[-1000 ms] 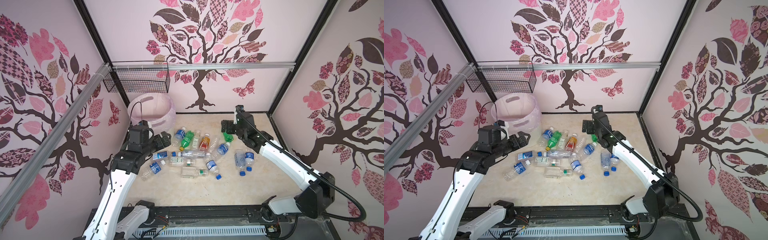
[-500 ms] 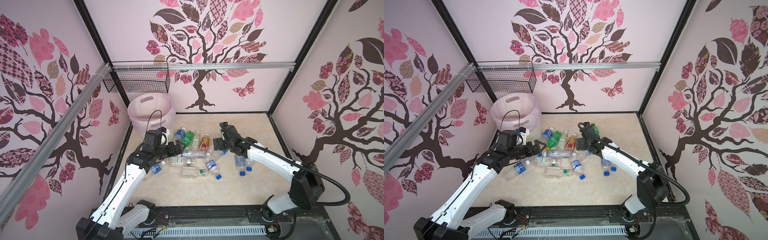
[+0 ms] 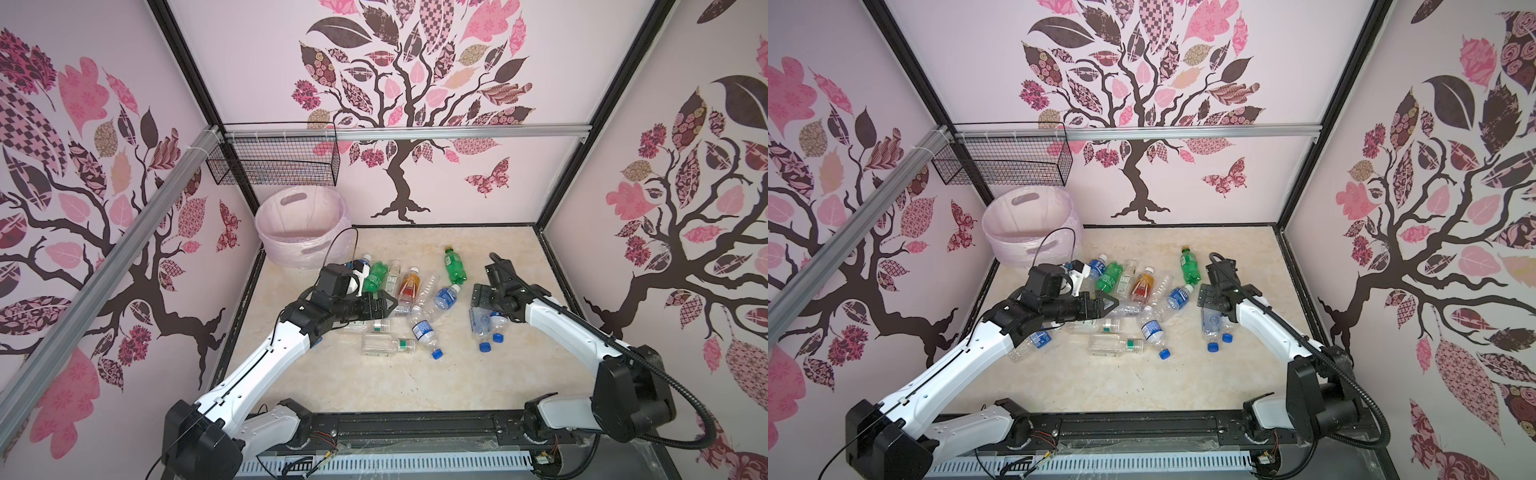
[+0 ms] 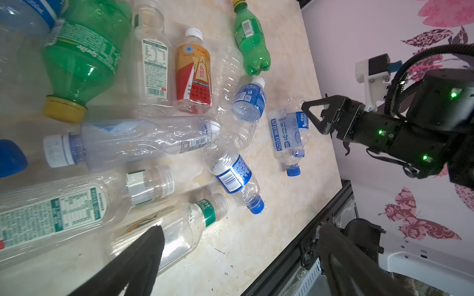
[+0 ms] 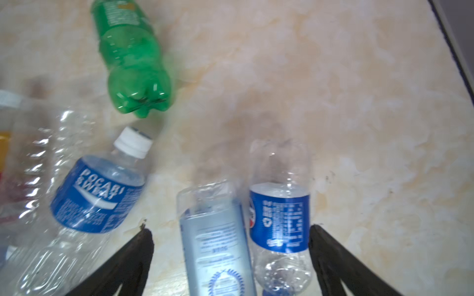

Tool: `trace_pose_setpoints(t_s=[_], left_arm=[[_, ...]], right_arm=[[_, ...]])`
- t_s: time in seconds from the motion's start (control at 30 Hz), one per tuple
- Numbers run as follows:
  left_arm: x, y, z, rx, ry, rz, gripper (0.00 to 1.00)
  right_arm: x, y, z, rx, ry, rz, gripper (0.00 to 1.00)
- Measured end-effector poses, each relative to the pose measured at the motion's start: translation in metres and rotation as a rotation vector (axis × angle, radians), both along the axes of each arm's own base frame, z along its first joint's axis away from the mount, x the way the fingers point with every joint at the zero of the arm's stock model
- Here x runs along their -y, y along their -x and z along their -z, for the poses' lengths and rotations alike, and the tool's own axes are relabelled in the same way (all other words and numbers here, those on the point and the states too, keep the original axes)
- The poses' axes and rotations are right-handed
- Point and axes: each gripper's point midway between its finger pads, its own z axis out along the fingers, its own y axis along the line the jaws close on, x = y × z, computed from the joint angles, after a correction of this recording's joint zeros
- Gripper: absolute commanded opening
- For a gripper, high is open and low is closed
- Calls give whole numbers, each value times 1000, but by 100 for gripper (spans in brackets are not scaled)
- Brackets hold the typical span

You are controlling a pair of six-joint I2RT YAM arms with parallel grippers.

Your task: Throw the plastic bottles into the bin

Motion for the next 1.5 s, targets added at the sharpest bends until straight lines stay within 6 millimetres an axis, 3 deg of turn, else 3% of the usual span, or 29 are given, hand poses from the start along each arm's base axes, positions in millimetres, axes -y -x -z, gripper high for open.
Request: trace_pose_setpoints(t_s=[0.13, 0.47, 0.77, 1.23, 1.5], left_arm=[[16, 5, 9, -8, -24, 44, 97], [47, 4, 7, 24, -32, 111, 97], [55, 5, 8, 53, -41, 147, 97], [61, 5, 15, 58, -70, 171, 97], [56, -1, 17, 70, -100, 137, 97]], right_arm=[[23, 4, 12, -27, -26, 77, 94], [46, 0, 26, -19, -91, 161, 88], [42, 7, 57, -72, -117, 169, 84], [39, -5, 73, -66, -134, 165, 65], [40, -9, 72, -53, -136, 165, 58]])
